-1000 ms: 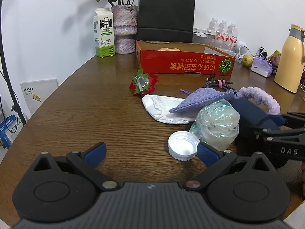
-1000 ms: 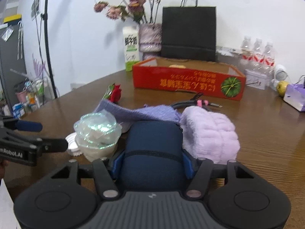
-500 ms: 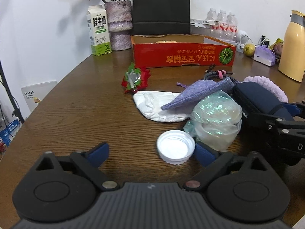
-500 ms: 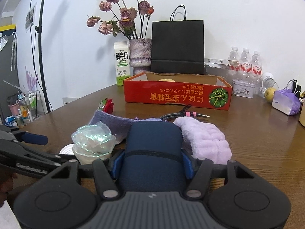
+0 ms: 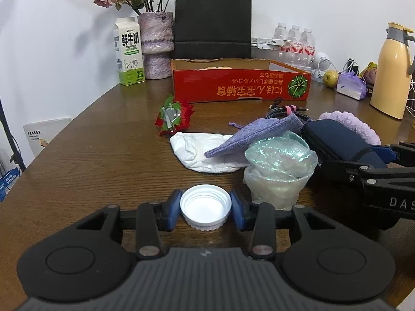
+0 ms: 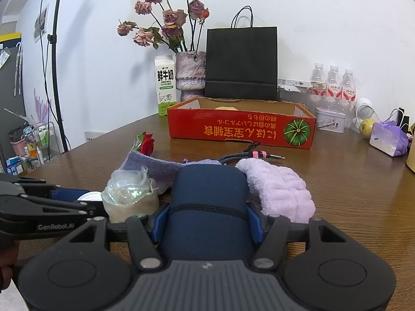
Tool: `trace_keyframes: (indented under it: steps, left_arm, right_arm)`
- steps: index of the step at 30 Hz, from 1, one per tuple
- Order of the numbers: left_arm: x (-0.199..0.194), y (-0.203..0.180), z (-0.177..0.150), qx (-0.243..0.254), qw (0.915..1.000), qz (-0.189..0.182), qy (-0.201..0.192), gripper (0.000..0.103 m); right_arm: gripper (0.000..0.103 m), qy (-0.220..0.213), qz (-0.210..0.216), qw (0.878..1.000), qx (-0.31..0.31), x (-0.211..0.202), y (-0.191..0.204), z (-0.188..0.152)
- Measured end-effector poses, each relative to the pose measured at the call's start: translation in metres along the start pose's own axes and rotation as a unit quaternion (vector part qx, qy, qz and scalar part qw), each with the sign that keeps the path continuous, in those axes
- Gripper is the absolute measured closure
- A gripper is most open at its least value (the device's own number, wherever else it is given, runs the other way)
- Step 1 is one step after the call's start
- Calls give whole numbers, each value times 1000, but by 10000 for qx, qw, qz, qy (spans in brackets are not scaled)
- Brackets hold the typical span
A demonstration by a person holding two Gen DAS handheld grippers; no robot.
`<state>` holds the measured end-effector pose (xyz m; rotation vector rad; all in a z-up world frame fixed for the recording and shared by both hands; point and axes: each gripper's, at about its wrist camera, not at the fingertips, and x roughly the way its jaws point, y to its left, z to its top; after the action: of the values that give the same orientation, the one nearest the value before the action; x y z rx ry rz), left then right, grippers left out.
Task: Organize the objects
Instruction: 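Carry the bottle cap with the left gripper while the right carries the pouch toward the box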
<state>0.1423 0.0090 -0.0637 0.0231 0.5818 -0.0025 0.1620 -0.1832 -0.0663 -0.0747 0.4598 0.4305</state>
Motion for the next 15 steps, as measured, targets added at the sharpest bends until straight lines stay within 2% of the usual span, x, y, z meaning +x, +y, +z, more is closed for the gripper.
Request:
trace_keyframes:
  steps: [15]
  left_arm:
    - [-30,13,5,-115,9992,162,-333,62]
  right_arm:
    - [43,39,29,10000,61,-9,4,-2]
